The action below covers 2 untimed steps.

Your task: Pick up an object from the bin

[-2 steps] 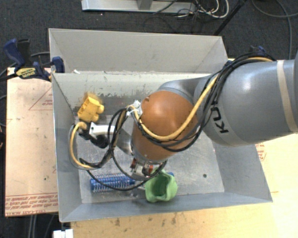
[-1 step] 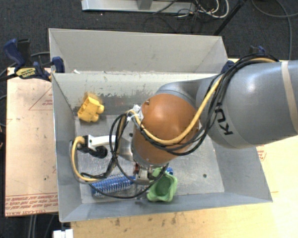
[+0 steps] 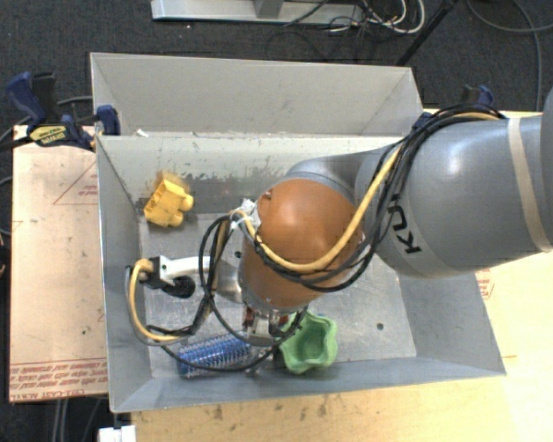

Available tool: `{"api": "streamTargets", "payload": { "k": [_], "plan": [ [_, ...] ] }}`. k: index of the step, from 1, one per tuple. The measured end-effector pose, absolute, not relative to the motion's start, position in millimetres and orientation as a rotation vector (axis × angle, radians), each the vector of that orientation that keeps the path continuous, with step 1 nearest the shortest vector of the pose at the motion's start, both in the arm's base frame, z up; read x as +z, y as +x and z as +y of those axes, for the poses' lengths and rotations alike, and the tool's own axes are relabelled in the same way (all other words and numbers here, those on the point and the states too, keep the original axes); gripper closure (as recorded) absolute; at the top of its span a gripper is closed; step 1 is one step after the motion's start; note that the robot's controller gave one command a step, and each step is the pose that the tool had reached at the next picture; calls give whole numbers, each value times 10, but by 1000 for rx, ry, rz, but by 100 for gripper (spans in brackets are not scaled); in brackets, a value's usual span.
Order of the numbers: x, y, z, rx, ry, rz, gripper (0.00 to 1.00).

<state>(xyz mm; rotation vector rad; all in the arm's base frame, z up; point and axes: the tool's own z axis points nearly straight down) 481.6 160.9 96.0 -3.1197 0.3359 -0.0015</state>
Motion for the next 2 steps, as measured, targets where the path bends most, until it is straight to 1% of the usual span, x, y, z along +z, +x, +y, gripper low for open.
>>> {"api": "streamTargets", "payload": {
  "k": [1,2],
  "plan": [
    [933,4805,1605,6,-3123,335,100],
    [933,4805,1605,6,-3123,335,0]
  ]
}}
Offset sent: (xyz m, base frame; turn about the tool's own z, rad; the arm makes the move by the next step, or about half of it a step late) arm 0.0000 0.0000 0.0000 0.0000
